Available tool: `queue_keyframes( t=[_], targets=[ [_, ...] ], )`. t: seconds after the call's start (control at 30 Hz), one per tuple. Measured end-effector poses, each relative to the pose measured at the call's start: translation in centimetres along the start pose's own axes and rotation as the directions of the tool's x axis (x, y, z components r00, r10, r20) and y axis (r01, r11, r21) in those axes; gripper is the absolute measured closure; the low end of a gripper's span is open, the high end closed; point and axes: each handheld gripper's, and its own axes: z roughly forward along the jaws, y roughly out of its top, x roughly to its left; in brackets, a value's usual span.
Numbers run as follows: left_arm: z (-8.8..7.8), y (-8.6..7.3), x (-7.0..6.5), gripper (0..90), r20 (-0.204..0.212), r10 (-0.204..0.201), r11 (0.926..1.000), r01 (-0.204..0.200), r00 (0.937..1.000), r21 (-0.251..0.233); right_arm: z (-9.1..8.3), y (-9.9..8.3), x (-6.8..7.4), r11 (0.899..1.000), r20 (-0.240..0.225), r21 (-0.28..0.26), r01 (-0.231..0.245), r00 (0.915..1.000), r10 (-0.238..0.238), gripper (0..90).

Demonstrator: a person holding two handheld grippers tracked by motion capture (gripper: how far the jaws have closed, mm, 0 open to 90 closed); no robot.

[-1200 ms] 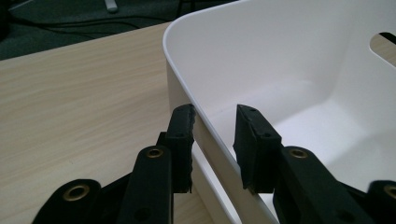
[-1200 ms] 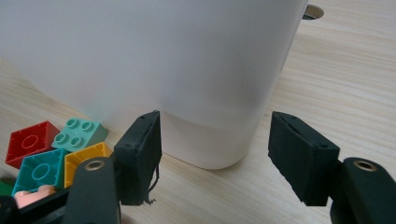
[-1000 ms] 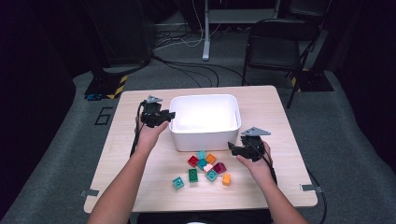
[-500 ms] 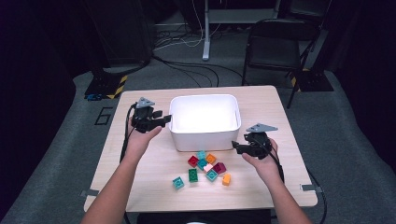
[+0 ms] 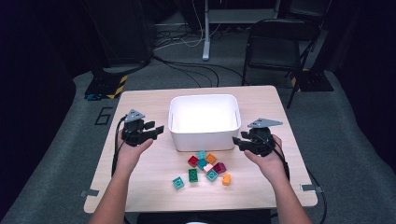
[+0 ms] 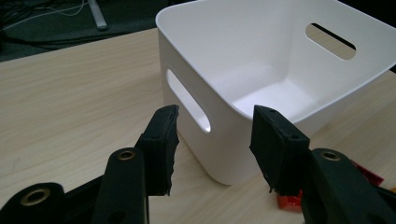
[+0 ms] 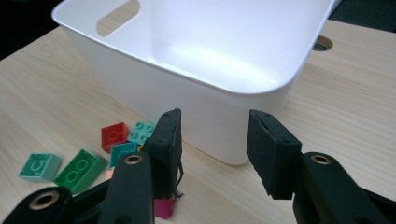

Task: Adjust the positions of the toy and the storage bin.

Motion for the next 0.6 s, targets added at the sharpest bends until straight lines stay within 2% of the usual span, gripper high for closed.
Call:
queue_keyframes(
  t=[0.13, 0.3, 0.4, 0.5, 0.6],
  targets=[
    [-0.2, -0.9, 0.1, 50.4, 0.023, 0.002, 0.9999, -0.003, 0.9997, 0.016, -0.1, 0.1, 0.6, 1.0, -0.008, -0.015, 0.003, 1.0, -0.003, 55.0],
    [-0.3, -1.7, 0.2, 49.3, 0.042, -0.004, 0.9993, 0.003, 0.9991, 0.036, 0.2, -0.3, 1.2, 1.0, -0.017, 0.008, 0.029, 0.9994, -0.028, 56.9],
    [-0.5, -1.8, 0.2, 48.1, 0.054, -0.012, 0.9996, 0.01, 0.9985, 0.028, 0.3, -0.5, 1.4, 0.999, -0.038, 0.018, 0.033, 0.9988, -0.032, 57.6],
    [-0.5, -2.0, 0.2, 47.7, 0.069, -0.003, 0.9996, 0.001, 0.9976, 0.029, 0.5, -0.9, 1.6, 0.998, -0.042, 0.034, 0.045, 0.9981, -0.044, 58.0],
    [-0.5, -2.0, 0.3, 47.7, 0.067, 0.011, 0.9992, -0.013, 0.9977, 0.036, 0.7, -1.3, 1.8, 0.998, -0.06, 0.046, 0.047, 0.9972, -0.044, 59.3]
  ],
)
